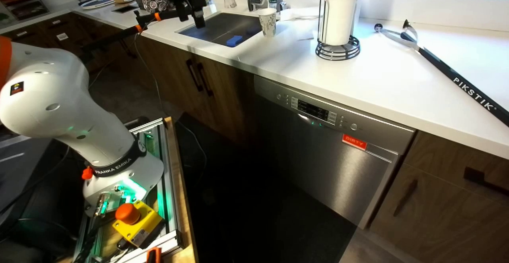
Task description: Slide the label on the dishwasher to the left
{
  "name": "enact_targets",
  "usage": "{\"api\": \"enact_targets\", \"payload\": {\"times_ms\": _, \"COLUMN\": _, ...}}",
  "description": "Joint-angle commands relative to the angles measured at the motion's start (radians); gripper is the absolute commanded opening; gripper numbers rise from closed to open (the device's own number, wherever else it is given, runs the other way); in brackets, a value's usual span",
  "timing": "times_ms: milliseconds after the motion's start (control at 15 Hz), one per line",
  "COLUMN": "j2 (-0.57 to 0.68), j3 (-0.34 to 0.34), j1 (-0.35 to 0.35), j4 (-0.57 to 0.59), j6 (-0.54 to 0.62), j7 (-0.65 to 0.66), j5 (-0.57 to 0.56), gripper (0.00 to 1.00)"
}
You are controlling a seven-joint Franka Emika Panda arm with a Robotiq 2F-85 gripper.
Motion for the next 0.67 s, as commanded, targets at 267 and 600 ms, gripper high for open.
{"api": "enact_targets", "payload": {"times_ms": 267, "j2": -0.005, "j3": -0.145, "j1": -0.089, "j4": -0.169, "j6": 0.207, "j7": -0.105, "j5": -0.066, "gripper": 1.00}}
{"api": "enact_targets", "payload": {"times_ms": 600, "j2": 0.015, "j3": -0.181, "j1": -0.109, "j4": -0.205, "j6": 0.279, "j7": -0.148, "j5": -0.077, "gripper": 1.00}}
